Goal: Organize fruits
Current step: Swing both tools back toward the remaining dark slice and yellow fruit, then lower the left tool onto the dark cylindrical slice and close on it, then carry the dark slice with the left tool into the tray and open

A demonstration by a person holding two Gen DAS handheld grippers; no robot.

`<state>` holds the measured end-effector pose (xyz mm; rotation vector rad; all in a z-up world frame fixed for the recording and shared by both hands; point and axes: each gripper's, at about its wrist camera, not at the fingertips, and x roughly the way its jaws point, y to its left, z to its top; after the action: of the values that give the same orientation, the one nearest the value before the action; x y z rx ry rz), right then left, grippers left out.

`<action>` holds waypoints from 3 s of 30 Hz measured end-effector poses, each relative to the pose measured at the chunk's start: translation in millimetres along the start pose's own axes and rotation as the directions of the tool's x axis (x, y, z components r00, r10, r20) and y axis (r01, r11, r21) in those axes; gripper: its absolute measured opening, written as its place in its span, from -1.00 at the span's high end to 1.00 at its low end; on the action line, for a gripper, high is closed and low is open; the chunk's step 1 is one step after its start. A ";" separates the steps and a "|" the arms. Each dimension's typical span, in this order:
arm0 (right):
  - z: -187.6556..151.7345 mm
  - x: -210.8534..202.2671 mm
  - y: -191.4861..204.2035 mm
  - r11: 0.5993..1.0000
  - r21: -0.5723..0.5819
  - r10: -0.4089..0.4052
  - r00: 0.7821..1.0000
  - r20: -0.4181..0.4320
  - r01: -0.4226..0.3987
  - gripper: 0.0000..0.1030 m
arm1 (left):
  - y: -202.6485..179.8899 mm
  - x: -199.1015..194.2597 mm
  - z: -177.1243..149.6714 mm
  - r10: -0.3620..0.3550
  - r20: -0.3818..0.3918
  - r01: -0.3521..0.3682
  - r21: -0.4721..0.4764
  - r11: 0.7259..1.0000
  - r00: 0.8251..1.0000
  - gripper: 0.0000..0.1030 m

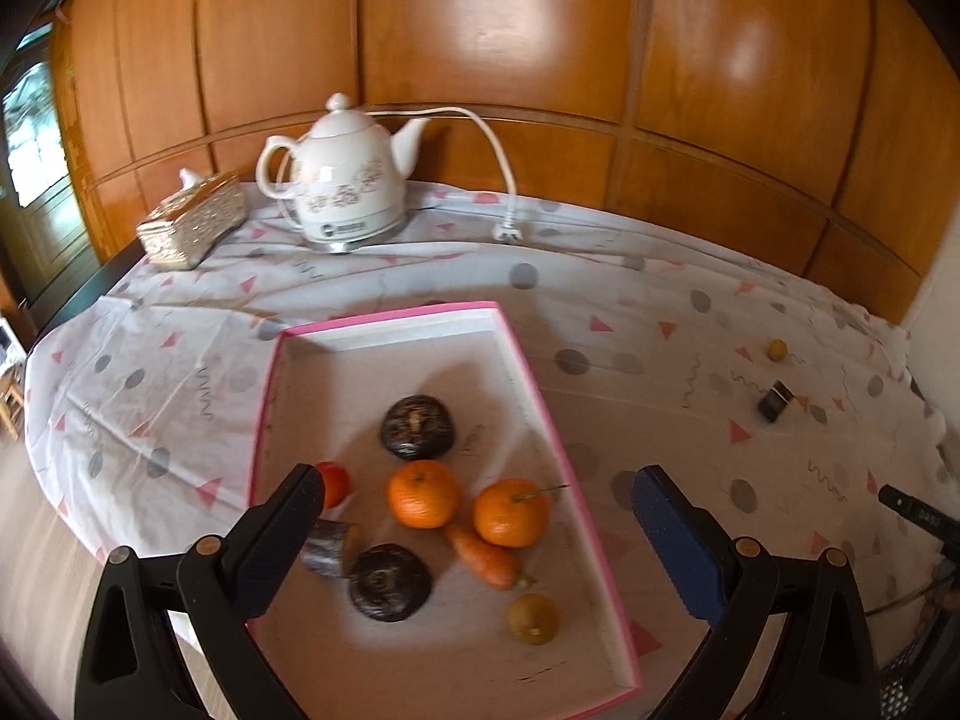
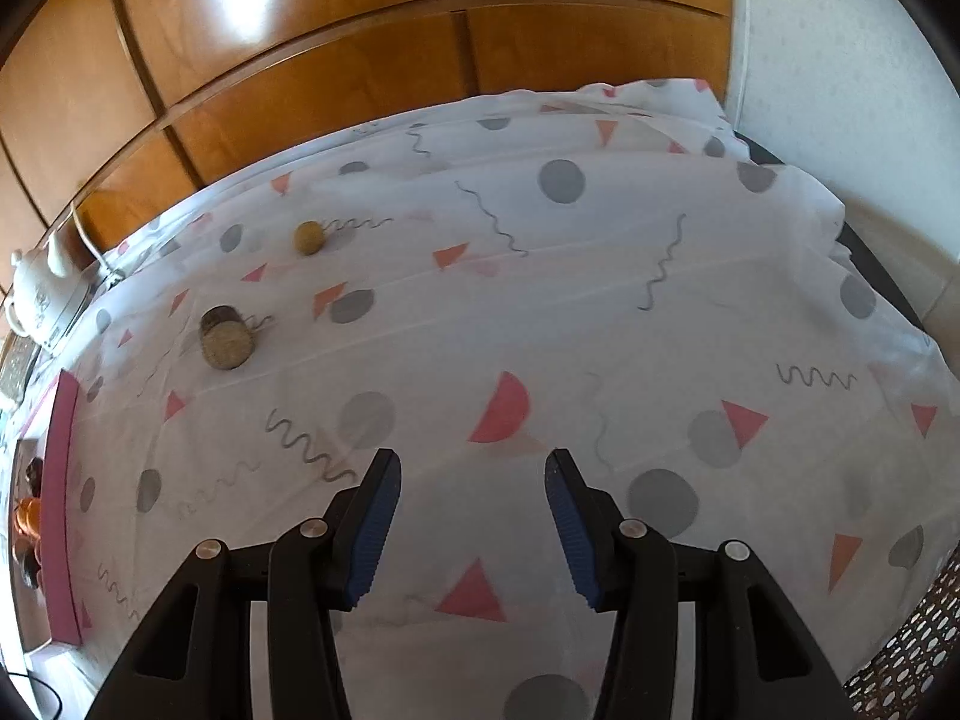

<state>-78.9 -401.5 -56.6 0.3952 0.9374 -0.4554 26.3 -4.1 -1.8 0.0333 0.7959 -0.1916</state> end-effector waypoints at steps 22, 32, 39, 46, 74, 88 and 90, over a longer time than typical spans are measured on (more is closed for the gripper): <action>-5.3 10.3 -26.2 0.994 0.066 -0.084 0.996 0.012 0.083 0.01 | -88.5 37.2 6.5 -0.124 -0.103 0.141 0.171 0.975 0.987 -0.99; -9.3 13.7 -30.3 0.991 0.071 -0.116 0.993 0.026 0.114 0.01 | -123.9 71.7 10.7 -0.243 -0.243 0.279 0.130 0.951 0.939 -0.65; -11.7 12.4 -34.1 0.988 0.088 -0.135 0.990 0.051 0.130 0.01 | -161.7 84.6 18.4 -0.275 -0.262 0.328 0.187 0.926 0.925 -0.29; -12.6 14.4 -33.6 0.989 0.077 -0.132 0.990 0.055 0.128 -0.05 | -207.4 102.2 27.5 -0.298 -0.277 0.369 0.256 0.894 0.914 -0.01; -13.1 16.6 -29.3 0.991 0.057 -0.127 0.990 0.055 0.123 -0.20 | -255.3 155.3 30.1 -0.315 -0.329 0.412 0.288 0.865 0.890 0.36; -14.0 18.4 -25.3 0.989 0.035 -0.146 0.988 0.050 0.145 -0.20 | -195.4 124.7 11.3 -0.302 -0.313 0.365 0.168 0.916 0.900 0.39; -14.3 18.5 -24.8 0.989 0.034 -0.147 0.988 0.050 0.146 -0.21 | -188.1 119.1 10.8 -0.301 -0.306 0.360 0.157 0.920 0.903 0.42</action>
<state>-92.3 -418.6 -82.8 0.3413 0.9129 -0.6120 80.9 -208.8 -71.2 0.1264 1.0565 -0.6078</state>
